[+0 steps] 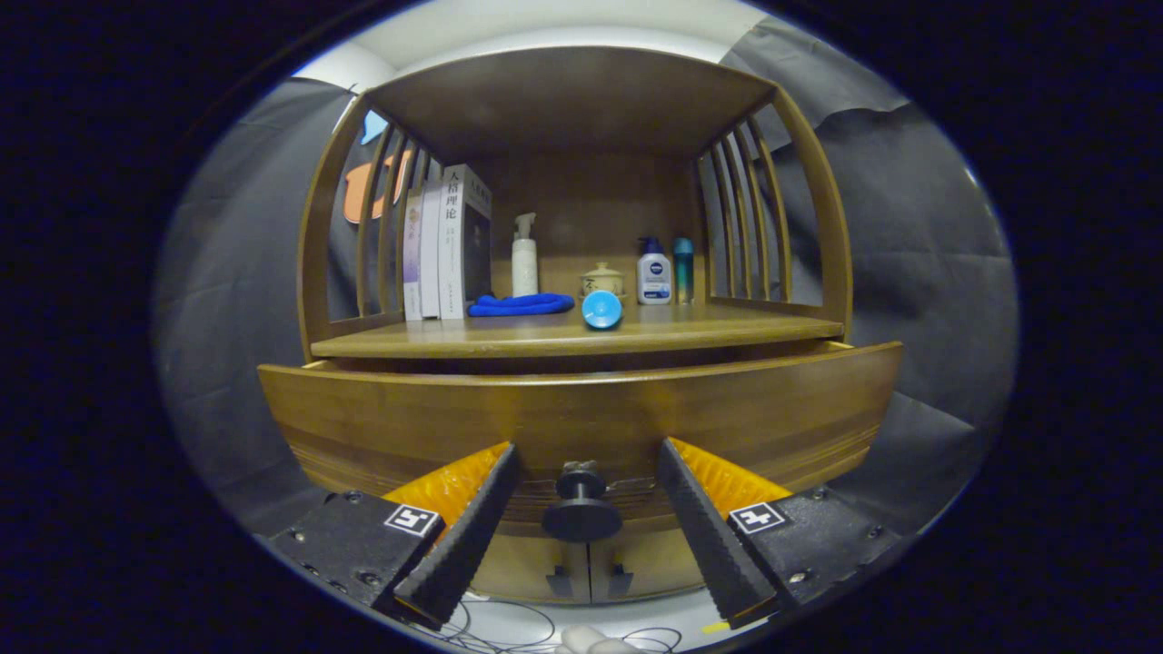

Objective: Pull open the drawer, take out the items inside it, and place them on the countertop above the cabinet.

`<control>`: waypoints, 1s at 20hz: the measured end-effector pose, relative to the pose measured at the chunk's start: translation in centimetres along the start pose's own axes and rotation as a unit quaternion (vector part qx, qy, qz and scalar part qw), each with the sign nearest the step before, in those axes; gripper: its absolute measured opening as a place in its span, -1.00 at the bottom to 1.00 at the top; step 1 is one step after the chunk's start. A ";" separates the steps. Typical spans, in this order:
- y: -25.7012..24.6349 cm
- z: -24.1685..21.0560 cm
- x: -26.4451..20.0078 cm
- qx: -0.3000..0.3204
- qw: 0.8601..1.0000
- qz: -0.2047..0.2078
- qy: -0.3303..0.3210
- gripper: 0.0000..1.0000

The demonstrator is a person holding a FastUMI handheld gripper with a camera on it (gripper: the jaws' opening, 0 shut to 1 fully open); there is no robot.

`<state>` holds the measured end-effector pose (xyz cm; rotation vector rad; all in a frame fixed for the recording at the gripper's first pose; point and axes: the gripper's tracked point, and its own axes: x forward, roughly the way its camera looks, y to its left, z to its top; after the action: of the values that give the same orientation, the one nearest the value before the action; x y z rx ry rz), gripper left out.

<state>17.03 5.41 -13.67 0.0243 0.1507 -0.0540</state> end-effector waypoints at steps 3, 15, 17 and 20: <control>0.1 0.4 1.4 0.005 1.000 0.002 0.006 1.00; 0.2 1.1 5.3 0.009 1.000 0.008 0.001 1.00; 0.3 1.0 5.5 0.004 1.000 0.007 -0.010 1.00; 0.3 0.7 5.4 -0.014 1.000 0.003 0.004 0.99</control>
<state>22.43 5.40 -13.82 -0.0026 0.1601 -0.0468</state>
